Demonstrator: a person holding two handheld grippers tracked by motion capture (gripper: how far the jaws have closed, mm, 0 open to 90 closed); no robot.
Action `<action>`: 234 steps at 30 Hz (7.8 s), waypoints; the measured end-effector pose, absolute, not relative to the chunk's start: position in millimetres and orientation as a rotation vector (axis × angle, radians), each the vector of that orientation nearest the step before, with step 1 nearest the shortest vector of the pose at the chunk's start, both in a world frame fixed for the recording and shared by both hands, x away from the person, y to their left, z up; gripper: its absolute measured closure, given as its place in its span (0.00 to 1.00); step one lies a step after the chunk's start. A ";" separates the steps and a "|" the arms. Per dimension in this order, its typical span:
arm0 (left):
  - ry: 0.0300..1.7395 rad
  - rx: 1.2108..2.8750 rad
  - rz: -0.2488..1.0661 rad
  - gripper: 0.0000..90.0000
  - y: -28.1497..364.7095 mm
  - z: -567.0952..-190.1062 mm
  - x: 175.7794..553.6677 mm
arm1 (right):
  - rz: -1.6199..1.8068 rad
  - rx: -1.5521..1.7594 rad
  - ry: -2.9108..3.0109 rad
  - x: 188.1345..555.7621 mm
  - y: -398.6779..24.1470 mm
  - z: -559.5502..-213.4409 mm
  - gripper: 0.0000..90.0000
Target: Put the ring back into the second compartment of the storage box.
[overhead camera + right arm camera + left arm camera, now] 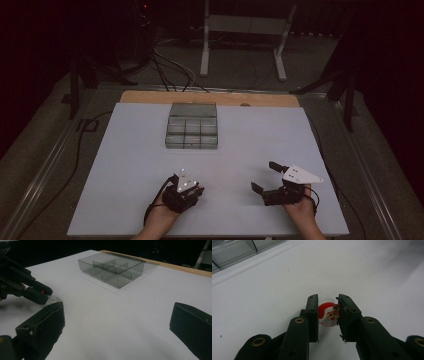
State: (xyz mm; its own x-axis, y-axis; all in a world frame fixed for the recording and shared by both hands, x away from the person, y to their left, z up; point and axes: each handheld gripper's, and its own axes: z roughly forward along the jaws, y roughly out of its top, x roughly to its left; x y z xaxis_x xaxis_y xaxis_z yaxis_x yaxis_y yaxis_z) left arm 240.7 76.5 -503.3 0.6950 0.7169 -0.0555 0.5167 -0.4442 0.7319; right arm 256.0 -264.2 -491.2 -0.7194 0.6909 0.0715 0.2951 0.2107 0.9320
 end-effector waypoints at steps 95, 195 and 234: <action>0.986 2.085 0.368 0.81 119.8 -448.2 355.1 | 1.516 0.928 2.121 255.7 -265.6 -491.1 0.00; 1.183 2.020 0.353 0.80 106.3 -473.1 469.5 | 1.541 0.927 2.140 255.8 -265.5 -491.5 0.00; 1.184 2.070 0.327 0.29 91.8 -464.1 465.5 | 1.544 0.929 2.139 256.5 -267.1 -491.5 0.00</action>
